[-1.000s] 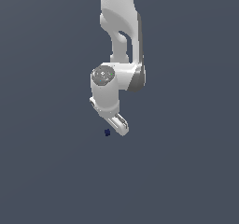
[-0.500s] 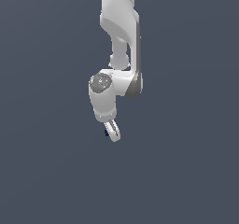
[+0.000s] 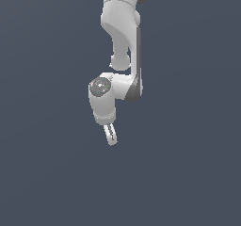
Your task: Pick up the object and move it to a goal position.
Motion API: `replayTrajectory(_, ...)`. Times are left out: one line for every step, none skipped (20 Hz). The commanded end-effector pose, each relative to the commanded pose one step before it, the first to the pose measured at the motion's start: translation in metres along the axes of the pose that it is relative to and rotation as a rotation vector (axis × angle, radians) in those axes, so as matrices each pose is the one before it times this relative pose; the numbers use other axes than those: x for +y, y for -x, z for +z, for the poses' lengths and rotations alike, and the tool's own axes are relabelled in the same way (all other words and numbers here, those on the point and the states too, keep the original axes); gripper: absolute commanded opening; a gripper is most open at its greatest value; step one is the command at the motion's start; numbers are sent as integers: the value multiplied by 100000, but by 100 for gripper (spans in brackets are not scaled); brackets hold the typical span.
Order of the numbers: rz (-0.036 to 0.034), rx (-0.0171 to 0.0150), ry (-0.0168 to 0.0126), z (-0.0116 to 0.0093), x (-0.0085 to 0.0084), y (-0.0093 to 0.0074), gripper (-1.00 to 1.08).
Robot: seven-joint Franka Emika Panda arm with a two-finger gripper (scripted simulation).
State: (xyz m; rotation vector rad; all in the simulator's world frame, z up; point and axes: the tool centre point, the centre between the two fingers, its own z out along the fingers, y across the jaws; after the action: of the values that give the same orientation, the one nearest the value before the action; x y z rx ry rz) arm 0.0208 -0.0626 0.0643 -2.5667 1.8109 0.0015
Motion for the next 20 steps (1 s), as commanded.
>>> replayTrajectory(1213,92,-32,93,2,-64,100)
replayTrajectory(69,5,0,7,-1,1,100)
replayTrajectory(-480,-42,33,-27,9,20,100)
replayTrajectory(0,0,0,38,0,3,100)
replayTrajectory(0,0,0,114,-1,8,100)
replayTrajectory(0,0,0,189,-1,13,100)
replayTrajectory(69,0,-4,262,18,-22,100)
replayTrajectory(0,0,0,339,-1,24,100)
replayTrajectory(98,-1,-5,409,27,-27,100)
replayTrajectory(69,-1,-3,482,20,-4,100)
replayTrajectory(69,0,-2,552,22,2,100)
replayTrajectory(69,0,-2,598,21,5,100)
replayTrajectory(0,0,0,533,0,38,100)
replayTrajectory(98,2,-4,448,21,-27,100)
replayTrajectory(0,0,0,370,-11,19,100)
replayTrajectory(68,8,-7,283,0,-31,100)
replayTrajectory(0,0,0,210,-25,-3,100)
replayTrajectory(0,0,0,134,-30,-12,100)
replayTrajectory(0,0,0,66,-28,-15,100)
replayTrajectory(0,0,0,17,-12,-8,100)
